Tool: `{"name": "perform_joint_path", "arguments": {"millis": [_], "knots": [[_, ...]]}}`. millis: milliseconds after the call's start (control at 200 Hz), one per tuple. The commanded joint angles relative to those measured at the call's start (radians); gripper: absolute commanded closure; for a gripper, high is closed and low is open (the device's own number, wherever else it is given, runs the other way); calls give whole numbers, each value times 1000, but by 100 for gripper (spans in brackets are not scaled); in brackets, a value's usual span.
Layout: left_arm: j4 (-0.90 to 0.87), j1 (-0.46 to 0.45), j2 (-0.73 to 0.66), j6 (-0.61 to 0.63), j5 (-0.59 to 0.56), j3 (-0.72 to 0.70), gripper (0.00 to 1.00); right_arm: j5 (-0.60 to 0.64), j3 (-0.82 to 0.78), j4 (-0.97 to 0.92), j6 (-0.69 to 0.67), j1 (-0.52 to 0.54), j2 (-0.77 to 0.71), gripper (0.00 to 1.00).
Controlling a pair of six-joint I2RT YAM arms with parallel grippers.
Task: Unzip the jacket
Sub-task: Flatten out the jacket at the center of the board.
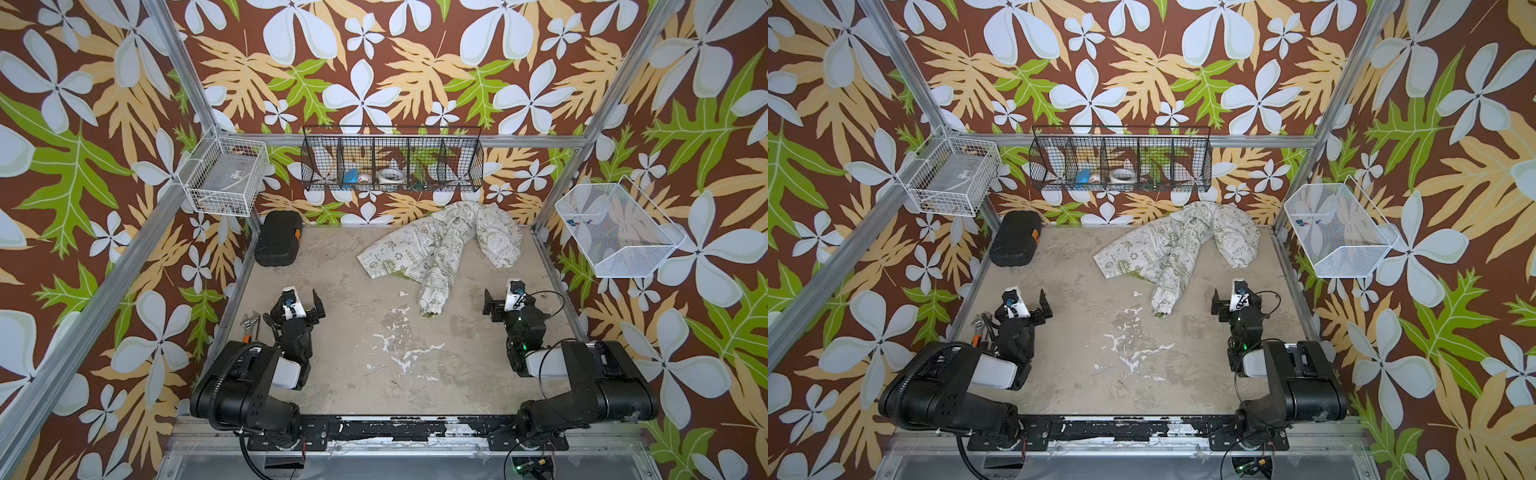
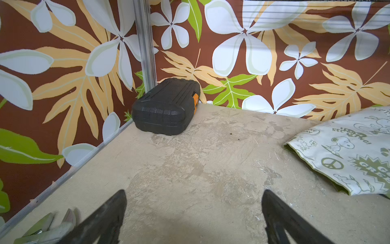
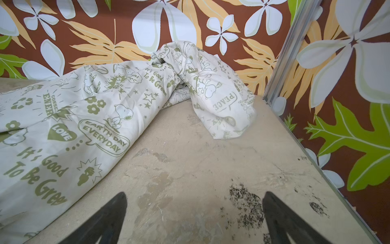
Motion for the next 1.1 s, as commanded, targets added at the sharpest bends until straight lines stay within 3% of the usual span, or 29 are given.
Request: {"name": "perform_joint_path", "arguments": {"millis": [0, 956, 1026, 1091], "knots": [[16, 2, -2, -9, 0, 6, 0, 4, -3, 20, -6, 2, -6, 0], [30, 1, -15, 4, -5, -1, 0, -39, -3, 22, 9, -22, -6, 0], [-22, -36, -114, 37, -31, -12, 0, -24, -6, 32, 13, -22, -14, 0], [-275, -107, -242, 81, -113, 77, 0, 72, 61, -152, 51, -24, -100, 0]]}}
